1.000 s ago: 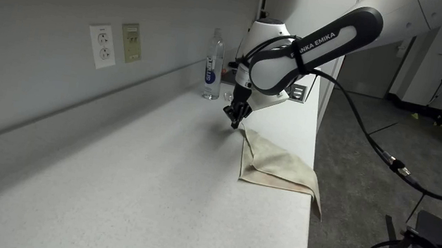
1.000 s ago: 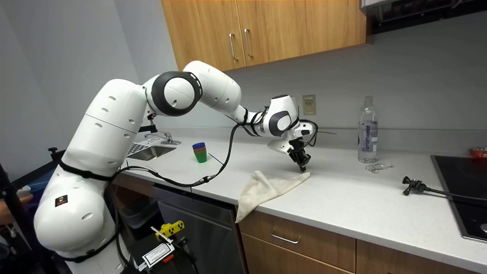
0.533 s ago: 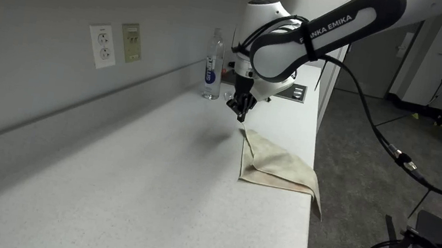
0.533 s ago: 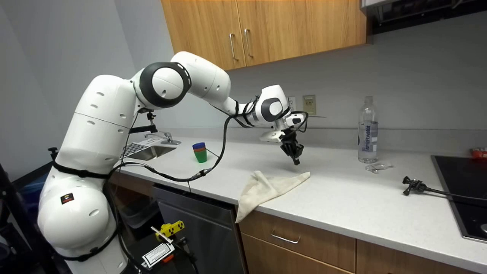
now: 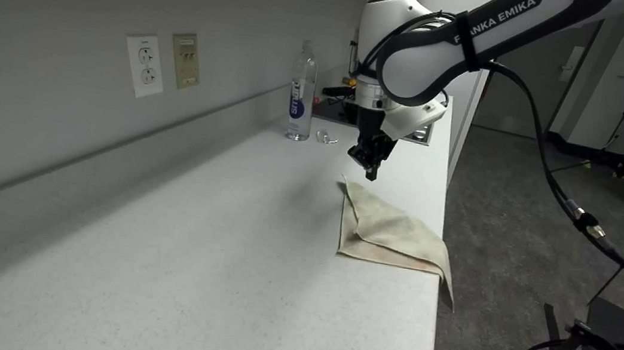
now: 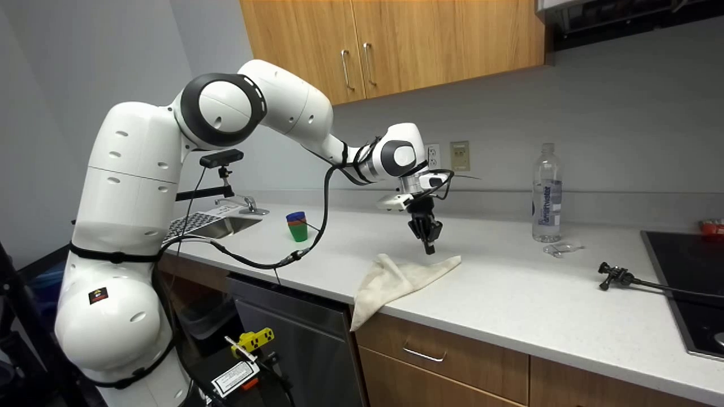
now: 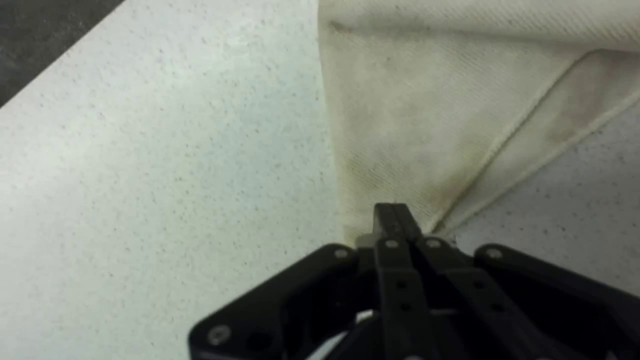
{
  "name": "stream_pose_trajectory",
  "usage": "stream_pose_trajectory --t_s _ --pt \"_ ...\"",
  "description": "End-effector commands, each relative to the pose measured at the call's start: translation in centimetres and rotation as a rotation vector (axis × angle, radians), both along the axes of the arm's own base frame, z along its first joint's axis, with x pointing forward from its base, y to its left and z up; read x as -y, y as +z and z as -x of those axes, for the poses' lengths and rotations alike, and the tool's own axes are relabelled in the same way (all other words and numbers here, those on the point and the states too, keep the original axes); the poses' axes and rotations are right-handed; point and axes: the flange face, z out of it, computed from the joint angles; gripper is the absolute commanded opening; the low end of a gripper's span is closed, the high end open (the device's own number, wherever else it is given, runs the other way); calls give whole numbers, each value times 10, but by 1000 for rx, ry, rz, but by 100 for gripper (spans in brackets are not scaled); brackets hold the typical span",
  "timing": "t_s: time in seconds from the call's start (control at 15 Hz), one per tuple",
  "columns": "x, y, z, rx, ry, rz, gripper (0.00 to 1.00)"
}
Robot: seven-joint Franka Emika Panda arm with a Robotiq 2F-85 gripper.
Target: Unfold the towel
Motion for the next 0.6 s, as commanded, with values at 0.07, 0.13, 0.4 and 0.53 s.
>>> stream_pose_trajectory --t_s 0.07,0.13,0.4,0.53 --pt "17 -20 18 -49 -71 -73 0" --pt "18 -26 20 -54 -80 -81 0" --pt "19 -45 25 -71 -93 -78 0" --pt "21 -54 25 -75 -101 -87 0"
